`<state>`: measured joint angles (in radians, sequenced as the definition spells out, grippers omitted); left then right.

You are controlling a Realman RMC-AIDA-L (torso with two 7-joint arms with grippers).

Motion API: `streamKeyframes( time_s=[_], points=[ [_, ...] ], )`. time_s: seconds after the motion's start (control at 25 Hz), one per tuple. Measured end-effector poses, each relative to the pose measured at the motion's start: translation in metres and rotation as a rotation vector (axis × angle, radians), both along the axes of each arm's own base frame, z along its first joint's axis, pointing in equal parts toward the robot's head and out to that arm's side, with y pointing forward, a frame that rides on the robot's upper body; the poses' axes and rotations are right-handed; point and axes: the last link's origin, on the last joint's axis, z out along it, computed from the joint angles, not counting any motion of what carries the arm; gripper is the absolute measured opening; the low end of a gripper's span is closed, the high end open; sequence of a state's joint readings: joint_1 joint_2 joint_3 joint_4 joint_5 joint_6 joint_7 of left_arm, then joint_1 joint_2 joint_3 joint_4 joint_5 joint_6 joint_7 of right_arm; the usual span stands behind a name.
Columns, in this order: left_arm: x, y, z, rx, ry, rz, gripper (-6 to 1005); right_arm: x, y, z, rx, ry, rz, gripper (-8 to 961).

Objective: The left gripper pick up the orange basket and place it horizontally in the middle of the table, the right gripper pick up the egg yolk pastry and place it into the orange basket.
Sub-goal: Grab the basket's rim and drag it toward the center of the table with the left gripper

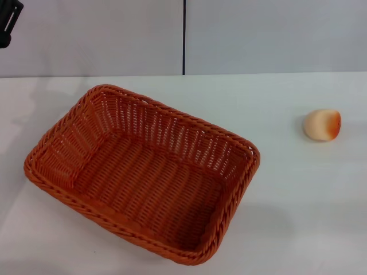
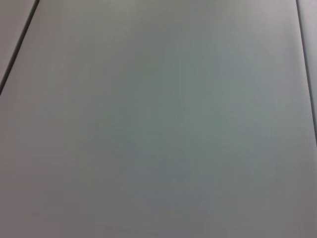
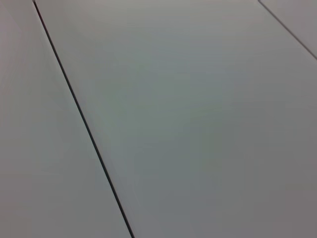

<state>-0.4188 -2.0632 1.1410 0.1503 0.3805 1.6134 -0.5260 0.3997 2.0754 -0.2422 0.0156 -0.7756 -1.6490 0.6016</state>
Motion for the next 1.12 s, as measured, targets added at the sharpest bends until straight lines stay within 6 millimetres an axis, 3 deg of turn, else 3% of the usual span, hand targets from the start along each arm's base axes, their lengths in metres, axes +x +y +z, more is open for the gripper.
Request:
streamKeyframes(
  time_s=[0.72,0.92,1.12],
  points=[
    [0.002,0.004,-0.005,-0.091,-0.027,-0.016,781,-0.001,0.001,-0.001,-0.005,-0.001,0.005,652],
    [0.005,0.015,0.008,-0.213,-0.043,-0.070,772,0.000,0.000,-0.002,-0.009,0.003,0.001,652],
    [0.015,0.037,0.035,-0.430,-0.104,-0.119,762,0.003,-0.004,-0.001,-0.002,0.005,-0.013,652]
  ],
)
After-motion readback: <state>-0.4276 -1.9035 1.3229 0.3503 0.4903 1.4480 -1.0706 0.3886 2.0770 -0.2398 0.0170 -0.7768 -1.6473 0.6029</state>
